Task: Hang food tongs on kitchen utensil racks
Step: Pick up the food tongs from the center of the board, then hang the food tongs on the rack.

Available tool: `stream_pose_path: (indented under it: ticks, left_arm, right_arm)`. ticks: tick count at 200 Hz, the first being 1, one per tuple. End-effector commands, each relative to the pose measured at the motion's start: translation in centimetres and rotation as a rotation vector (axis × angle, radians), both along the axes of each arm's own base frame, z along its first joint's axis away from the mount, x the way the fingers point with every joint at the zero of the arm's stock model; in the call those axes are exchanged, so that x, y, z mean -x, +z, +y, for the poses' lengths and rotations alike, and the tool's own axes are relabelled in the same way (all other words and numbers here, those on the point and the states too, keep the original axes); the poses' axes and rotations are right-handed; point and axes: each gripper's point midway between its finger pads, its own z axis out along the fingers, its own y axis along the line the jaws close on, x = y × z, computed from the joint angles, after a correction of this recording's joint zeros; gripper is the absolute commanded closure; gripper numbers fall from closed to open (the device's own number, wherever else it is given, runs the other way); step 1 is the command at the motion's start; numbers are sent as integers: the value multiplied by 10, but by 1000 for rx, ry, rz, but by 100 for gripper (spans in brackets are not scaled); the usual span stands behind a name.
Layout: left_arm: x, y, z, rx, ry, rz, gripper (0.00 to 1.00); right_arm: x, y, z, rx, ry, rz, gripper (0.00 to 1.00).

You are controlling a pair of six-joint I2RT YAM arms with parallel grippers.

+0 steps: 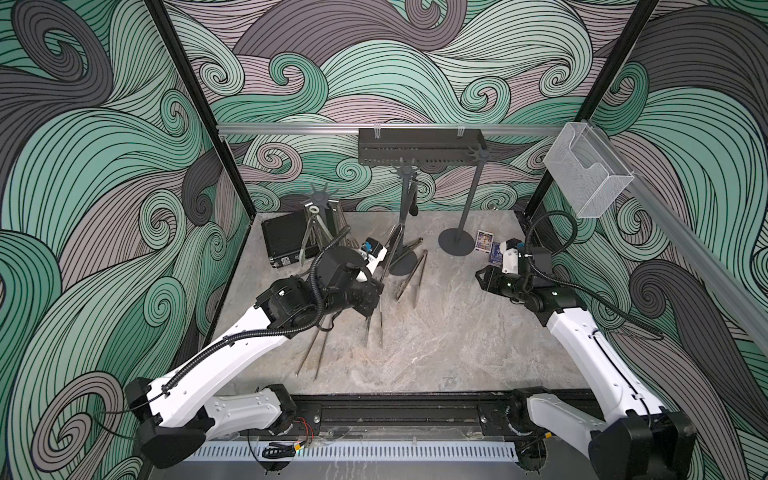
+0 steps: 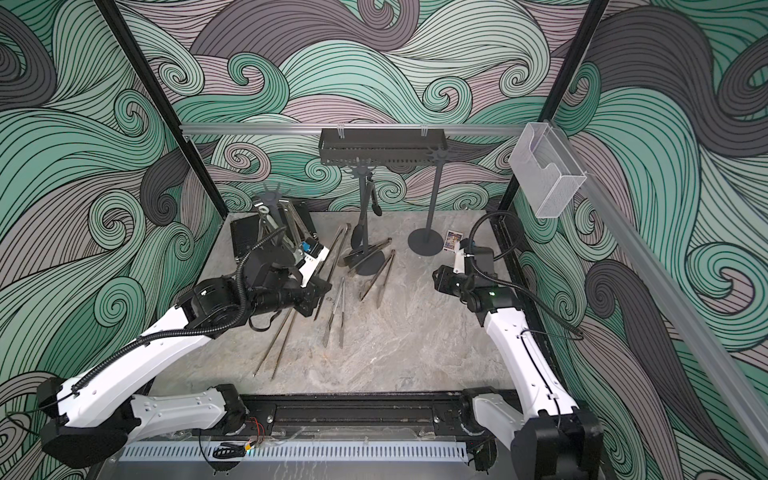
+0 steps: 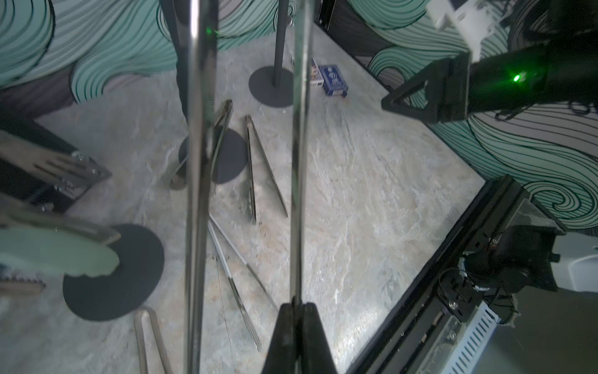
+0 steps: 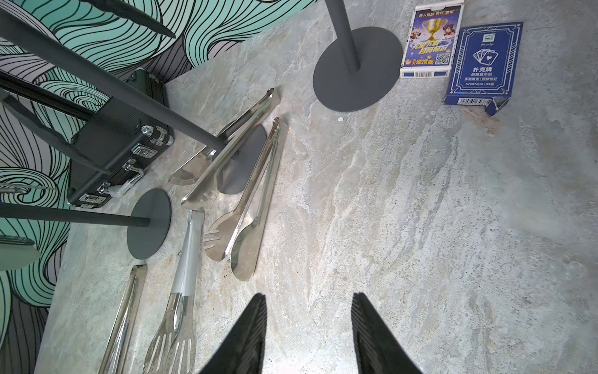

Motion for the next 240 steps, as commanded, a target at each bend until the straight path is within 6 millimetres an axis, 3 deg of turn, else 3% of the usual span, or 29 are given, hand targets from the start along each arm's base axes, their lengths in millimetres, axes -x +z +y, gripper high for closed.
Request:
stream_pose_path:
  ticks: [1,49,53,95,155,240]
  left_arm:
    - [-29,23,-13,-58,-2,-147,100]
    - [-84,53,-23,-15,76,-223,100]
    - [-92,44,-28,-28,81,-206,100]
    - [-122,54,-26,39,160,-199,100]
    - [-141,57,-24,111,218,-170,100]
    - [-159,40,-22,129,237,-116,100]
  right_arm:
    - [-2,6,7,-27,41,-6,55]
    - [-2,3,8,-25,52,-2,55]
    - [-2,3,8,-25,52,-3,55]
    - [-1,0,10,-27,63,4,55]
    - [-2,-4,11,-29,72,18,55]
    - [-2,-7,12,-31,78,27,55]
